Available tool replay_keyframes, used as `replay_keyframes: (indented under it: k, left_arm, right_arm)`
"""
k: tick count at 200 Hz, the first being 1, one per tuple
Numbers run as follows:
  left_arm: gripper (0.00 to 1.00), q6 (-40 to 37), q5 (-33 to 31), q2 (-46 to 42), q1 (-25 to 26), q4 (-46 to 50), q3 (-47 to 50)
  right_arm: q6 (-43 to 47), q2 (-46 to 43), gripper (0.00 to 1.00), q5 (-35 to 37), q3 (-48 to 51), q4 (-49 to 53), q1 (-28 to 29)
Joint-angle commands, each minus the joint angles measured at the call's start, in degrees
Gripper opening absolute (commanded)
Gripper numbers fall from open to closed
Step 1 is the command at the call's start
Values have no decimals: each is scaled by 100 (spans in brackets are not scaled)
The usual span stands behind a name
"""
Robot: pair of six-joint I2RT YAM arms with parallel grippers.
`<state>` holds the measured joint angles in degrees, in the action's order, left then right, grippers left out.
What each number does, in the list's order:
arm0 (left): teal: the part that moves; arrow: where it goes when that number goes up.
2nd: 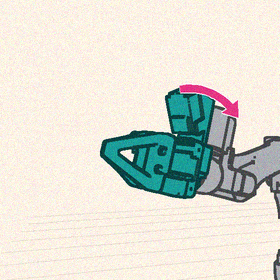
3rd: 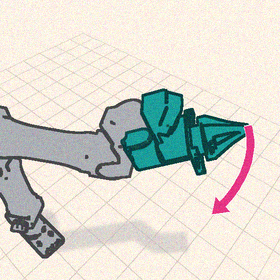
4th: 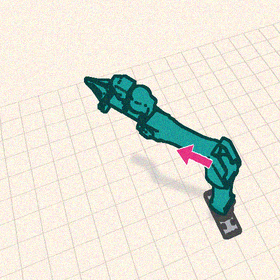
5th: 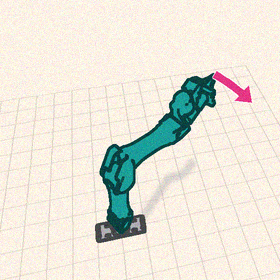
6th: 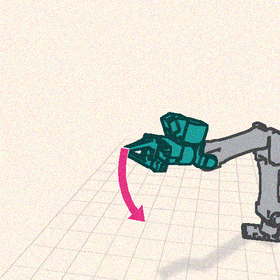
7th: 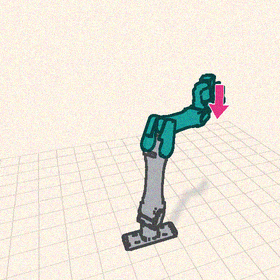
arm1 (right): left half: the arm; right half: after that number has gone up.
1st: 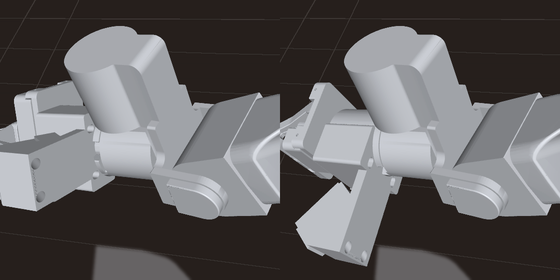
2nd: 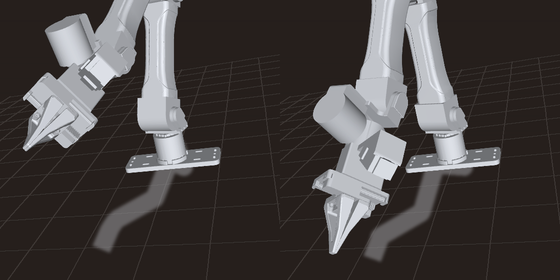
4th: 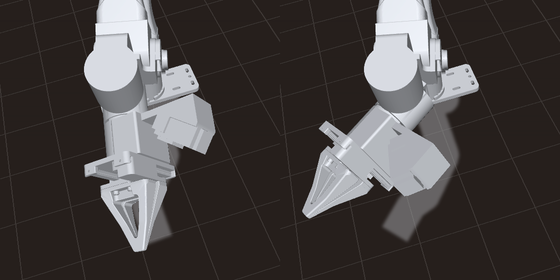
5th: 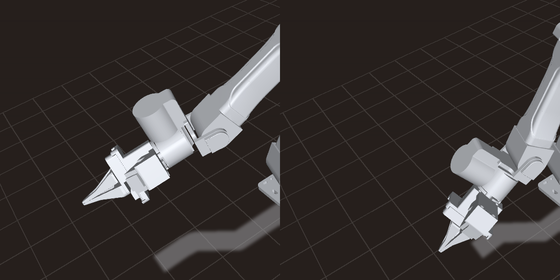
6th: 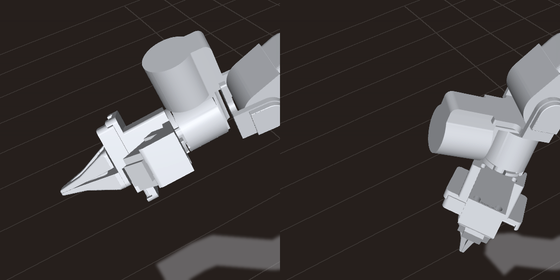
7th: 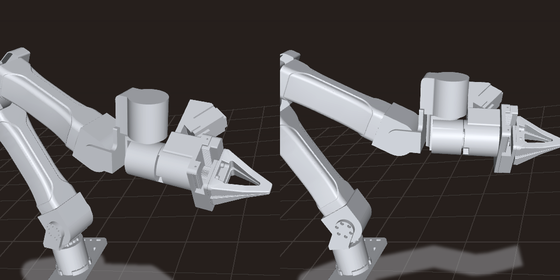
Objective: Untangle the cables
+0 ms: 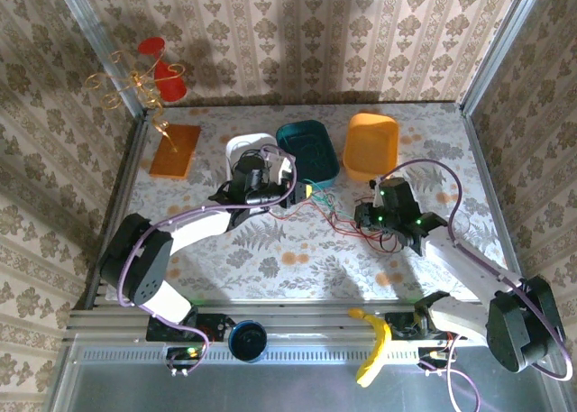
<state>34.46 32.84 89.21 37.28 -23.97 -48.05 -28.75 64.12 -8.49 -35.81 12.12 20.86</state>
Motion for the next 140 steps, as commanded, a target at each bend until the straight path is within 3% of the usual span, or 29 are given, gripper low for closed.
replay_keyframes:
  k: [1,46,93,116,140]
  left_arm:
    - [0,662,-43,41,-201,-1167,-127]
    - [0,674,618,437,273,-1224,-863]
    - [0,528,637,443,376,-1023,-916]
    - [0,273,510,363,376,-641,-906]
    - [0,60,435,334,359,-268,-896]
  right_arm:
    - [123,12,0,235,211,423,-41]
    - [531,397,0,-452,-154,247,257]
    - [659,678,0,-692,-364,235,394]
    - [421,359,30,-540,-240,87,320]
    - [257,-238,35,-586,-2,-219,230]
